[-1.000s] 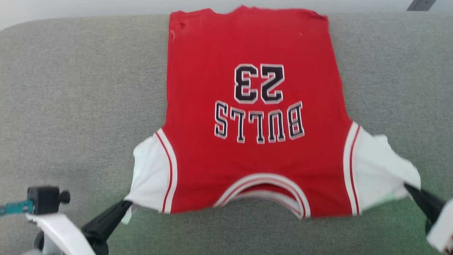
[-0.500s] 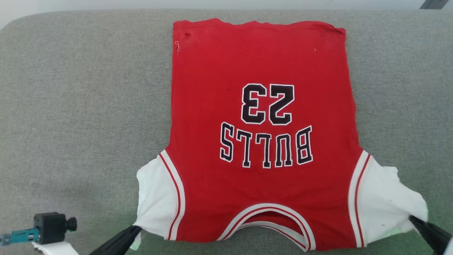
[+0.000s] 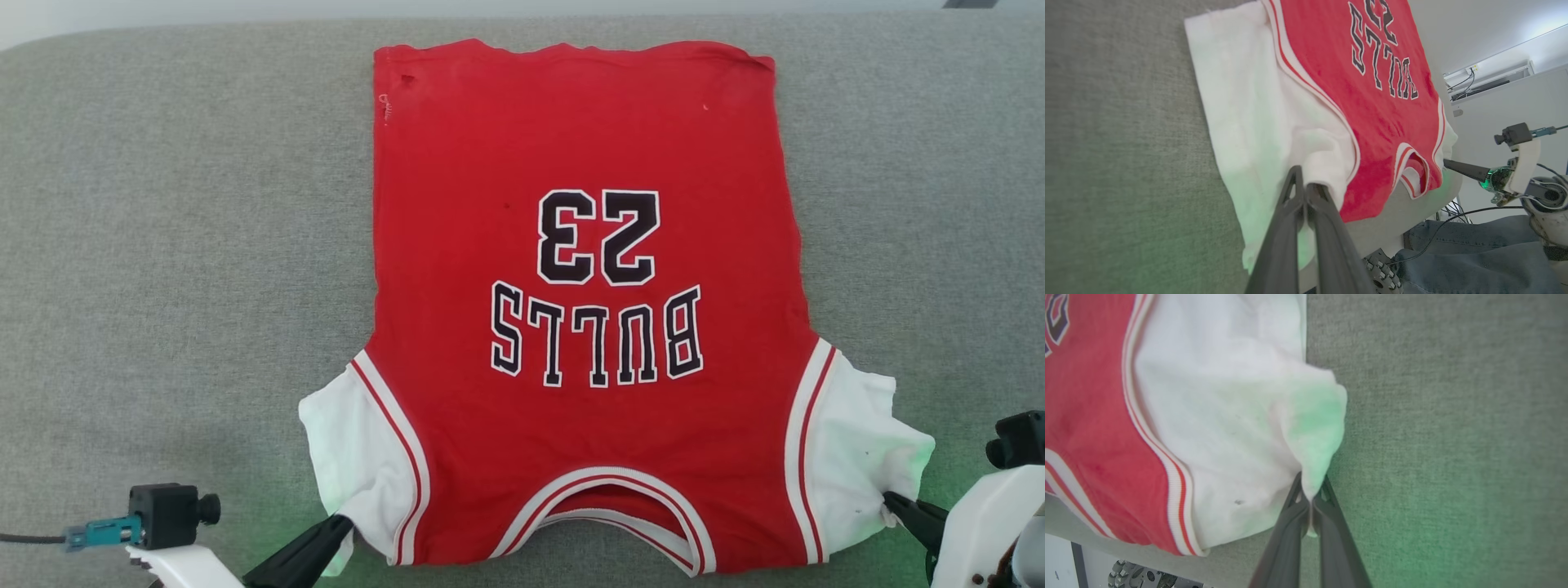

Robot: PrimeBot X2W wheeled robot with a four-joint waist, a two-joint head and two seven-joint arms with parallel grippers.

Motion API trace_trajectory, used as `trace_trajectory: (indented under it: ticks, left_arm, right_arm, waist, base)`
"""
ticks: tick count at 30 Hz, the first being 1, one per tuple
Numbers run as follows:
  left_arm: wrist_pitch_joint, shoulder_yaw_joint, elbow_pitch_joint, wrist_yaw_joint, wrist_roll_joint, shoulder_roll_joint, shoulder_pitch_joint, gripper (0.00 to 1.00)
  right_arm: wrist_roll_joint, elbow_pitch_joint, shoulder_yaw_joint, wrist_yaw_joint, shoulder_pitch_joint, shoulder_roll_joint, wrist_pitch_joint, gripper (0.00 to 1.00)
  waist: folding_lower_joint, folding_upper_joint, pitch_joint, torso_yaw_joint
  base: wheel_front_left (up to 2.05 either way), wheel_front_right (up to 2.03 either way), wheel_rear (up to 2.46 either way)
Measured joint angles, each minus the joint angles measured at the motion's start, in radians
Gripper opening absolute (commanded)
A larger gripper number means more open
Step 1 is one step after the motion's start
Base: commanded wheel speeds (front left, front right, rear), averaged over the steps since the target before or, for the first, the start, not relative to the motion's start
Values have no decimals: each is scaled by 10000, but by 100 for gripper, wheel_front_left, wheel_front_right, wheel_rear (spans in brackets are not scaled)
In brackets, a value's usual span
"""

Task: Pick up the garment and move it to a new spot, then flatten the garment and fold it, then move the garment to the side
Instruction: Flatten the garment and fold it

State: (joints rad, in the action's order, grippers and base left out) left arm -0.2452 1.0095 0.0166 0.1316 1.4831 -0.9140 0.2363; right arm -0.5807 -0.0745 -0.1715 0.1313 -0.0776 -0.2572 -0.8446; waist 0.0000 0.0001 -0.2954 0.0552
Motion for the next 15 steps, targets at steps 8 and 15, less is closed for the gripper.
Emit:
trace_trajectory:
  ticks: [8, 15]
  left_arm:
    - [-21, 157, -63, 0, -52, 146, 121, 0]
    - [-81, 203, 130, 0, -370, 174, 435, 0]
  right_arm:
    - [-374, -541, -148, 4, 332, -284, 362, 100]
    - [-236, -1143, -1066, -4, 2758, -1281, 44, 100]
  waist:
    - [0, 0, 16, 96]
    - [0, 0, -204, 397]
  base:
    - [0, 0, 0]
    - [0, 0, 0]
